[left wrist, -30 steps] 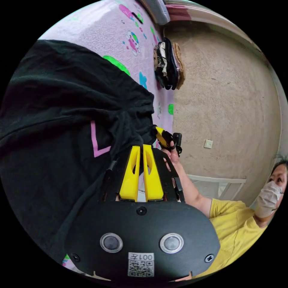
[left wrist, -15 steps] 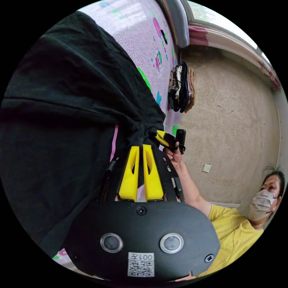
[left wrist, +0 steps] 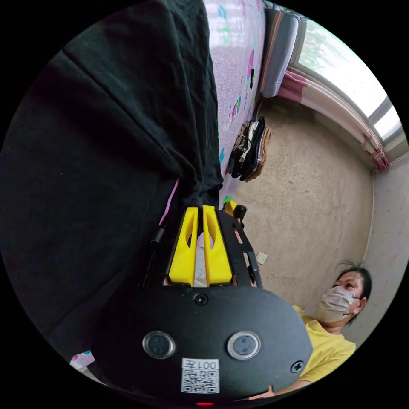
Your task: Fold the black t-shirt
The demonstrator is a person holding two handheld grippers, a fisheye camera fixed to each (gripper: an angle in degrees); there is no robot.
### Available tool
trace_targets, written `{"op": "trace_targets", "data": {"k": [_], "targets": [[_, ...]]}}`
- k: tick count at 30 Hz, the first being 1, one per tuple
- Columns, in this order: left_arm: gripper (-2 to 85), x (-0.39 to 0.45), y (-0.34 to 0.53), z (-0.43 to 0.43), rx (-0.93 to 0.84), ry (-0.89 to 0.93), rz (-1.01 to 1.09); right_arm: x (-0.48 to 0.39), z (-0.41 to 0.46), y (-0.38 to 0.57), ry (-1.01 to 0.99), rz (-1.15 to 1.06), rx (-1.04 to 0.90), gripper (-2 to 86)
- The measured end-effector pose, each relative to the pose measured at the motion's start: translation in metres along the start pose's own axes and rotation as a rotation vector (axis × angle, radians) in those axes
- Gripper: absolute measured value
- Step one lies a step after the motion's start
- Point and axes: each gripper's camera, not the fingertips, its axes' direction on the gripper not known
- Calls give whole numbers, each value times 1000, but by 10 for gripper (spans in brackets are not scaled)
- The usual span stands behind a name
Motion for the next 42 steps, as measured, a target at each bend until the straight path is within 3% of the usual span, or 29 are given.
{"op": "trace_targets", "data": {"k": [7, 14, 23, 28, 36, 42], "targets": [[-8, 12, -1, -13, 13, -63, 34, -20, 75, -15, 243, -131, -381, 4], [-8, 17, -3, -26, 19, -100, 47, -19, 117, -58, 327, -127, -330, 1], [-6, 3, 2, -60, -51, 53, 11, 24, 96, -57, 23, 124, -198, 0], [-7, 3, 7, -84, -36, 22, 7, 13, 85, -45, -1, 29, -147, 2], [-6, 9, 17, -93, -46, -20, 38, -9, 146, -35, 49, -153, -410, 3], [-9, 10, 31, -82, -258, -119, 98, 8, 162, -54, 50, -59, -240, 3]]}}
